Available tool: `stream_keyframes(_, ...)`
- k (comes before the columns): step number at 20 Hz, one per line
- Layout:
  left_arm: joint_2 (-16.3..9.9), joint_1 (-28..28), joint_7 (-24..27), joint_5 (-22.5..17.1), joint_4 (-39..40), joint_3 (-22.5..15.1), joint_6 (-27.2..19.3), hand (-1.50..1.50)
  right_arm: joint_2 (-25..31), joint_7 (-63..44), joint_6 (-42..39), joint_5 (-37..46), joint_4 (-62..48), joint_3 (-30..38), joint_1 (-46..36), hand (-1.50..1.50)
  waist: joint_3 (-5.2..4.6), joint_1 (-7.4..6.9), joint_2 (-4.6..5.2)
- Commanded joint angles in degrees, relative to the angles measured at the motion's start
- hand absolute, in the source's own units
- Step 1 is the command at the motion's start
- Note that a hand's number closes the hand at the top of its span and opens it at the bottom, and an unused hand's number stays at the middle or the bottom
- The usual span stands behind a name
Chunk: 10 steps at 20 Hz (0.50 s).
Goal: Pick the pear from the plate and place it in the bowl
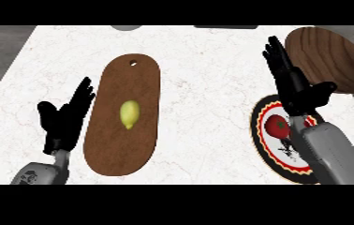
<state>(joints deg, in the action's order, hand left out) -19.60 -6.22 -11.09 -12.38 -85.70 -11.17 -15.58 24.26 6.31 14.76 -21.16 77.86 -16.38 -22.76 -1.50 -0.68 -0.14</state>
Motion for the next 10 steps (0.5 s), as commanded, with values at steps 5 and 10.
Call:
stream_keyframes(5, -5.7, -2.2, 3.0, 3.0, -2.8, 6.6, -2.5, 0.00, 18.2, 6.1, -3.0, 2.7, 5.2, 12.1, 5.7, 1.50, 1.62, 2.92, -0.64)
stream_keyframes(10, -6.5, 0.7, 5.5, 2.6, -1.5, 8.1, -2.3, 0.00, 24.4, -10.0, 13.2, 14.9, -7.4, 10.4, 18.9, -1.50, 1.13, 6.67, -0.90)
